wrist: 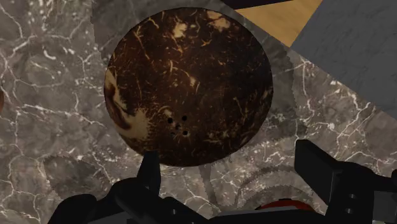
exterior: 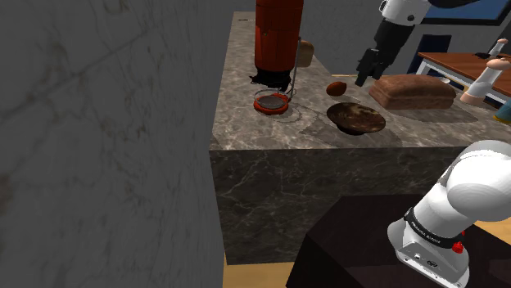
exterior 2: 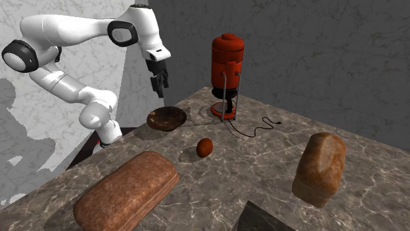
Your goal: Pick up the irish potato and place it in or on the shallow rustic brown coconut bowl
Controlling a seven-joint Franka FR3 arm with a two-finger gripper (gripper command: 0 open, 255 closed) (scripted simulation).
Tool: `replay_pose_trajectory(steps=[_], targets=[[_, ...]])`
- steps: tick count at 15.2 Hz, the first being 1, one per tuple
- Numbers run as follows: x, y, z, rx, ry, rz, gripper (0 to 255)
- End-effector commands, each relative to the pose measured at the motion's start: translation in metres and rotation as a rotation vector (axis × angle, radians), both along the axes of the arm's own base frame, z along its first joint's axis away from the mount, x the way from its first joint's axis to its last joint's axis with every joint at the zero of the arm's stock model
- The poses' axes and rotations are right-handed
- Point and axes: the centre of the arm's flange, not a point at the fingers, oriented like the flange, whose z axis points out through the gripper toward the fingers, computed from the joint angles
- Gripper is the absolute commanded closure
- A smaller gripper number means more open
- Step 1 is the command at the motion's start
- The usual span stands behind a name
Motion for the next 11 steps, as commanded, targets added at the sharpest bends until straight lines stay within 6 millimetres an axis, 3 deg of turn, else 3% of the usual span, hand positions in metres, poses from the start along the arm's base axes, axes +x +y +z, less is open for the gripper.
replay_pose_trajectory(steps=[1,11], targets=[[0.0,0.0,0.0,0.0,0.0,0.0,0],[0.02,-0.088,-0.074,-0.182,-0.118,0.405,0]])
